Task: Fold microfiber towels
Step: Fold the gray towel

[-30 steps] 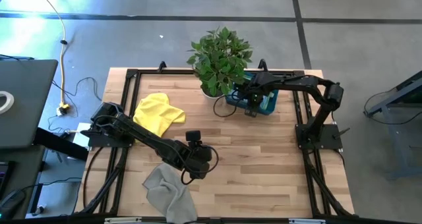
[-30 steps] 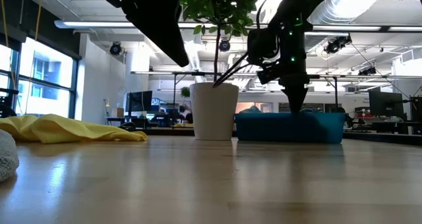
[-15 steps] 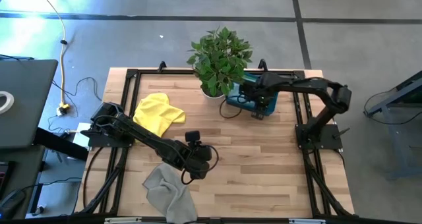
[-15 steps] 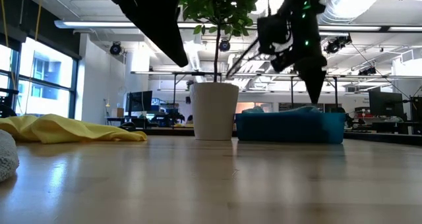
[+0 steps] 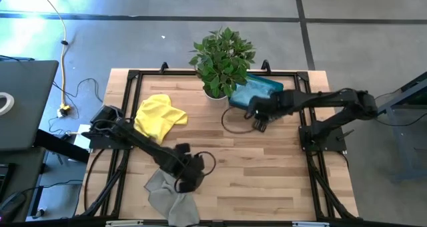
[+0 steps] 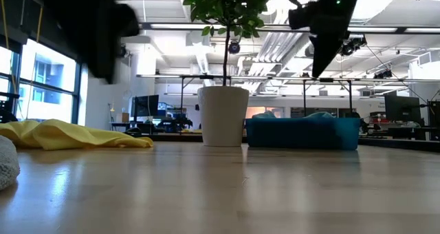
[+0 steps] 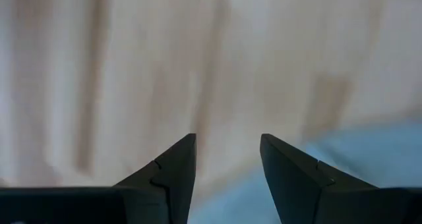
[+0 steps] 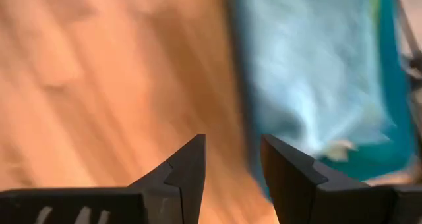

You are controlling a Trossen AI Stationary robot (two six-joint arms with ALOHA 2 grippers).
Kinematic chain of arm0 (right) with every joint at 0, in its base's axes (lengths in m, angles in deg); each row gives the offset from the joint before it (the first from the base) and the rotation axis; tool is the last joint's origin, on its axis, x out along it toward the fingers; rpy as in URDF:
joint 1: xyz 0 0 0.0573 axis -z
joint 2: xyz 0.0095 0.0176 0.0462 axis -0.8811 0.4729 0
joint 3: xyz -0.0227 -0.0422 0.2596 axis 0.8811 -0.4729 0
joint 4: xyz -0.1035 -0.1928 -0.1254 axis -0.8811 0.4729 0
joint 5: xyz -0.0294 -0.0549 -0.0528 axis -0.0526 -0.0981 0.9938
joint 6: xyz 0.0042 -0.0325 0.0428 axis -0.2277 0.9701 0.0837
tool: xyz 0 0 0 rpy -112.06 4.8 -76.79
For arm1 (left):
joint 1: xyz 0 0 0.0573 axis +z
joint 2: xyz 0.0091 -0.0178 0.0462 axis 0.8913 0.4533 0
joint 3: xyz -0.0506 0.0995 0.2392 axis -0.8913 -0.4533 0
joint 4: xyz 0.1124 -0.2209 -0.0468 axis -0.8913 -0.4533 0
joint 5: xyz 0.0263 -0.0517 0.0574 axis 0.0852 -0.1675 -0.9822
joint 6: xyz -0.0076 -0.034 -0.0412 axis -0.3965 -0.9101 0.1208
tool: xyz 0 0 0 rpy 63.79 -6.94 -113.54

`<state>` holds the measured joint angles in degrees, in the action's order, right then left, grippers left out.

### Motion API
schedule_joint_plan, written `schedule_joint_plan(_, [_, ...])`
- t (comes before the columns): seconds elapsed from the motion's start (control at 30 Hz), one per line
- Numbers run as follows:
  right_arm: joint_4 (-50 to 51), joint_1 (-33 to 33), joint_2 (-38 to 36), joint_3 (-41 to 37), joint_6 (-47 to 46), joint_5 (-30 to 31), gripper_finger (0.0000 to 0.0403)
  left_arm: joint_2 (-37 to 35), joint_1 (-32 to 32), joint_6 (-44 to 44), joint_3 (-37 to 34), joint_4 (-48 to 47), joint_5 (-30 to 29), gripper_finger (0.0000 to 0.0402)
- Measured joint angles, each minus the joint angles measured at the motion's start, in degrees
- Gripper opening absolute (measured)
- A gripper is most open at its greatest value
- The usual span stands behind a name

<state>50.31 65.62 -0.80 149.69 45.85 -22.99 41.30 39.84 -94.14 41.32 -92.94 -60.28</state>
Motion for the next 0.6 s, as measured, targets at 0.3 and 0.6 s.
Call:
schedule_joint_plan(0.3, [-25.73,-13.55,-0.37,-9.97,-2.85,-7.26,0.0137,0.0,-9.3,-14.25,-0.02,-2.81,8.77,0.0158])
schedule_joint_plan(0.6, [-59.35,-24.97,-0.39,-20.06,-4.22,-7.37,0.0137,0.28,-17.62,-16.92,-1.47,-0.84,11.3,0.0158])
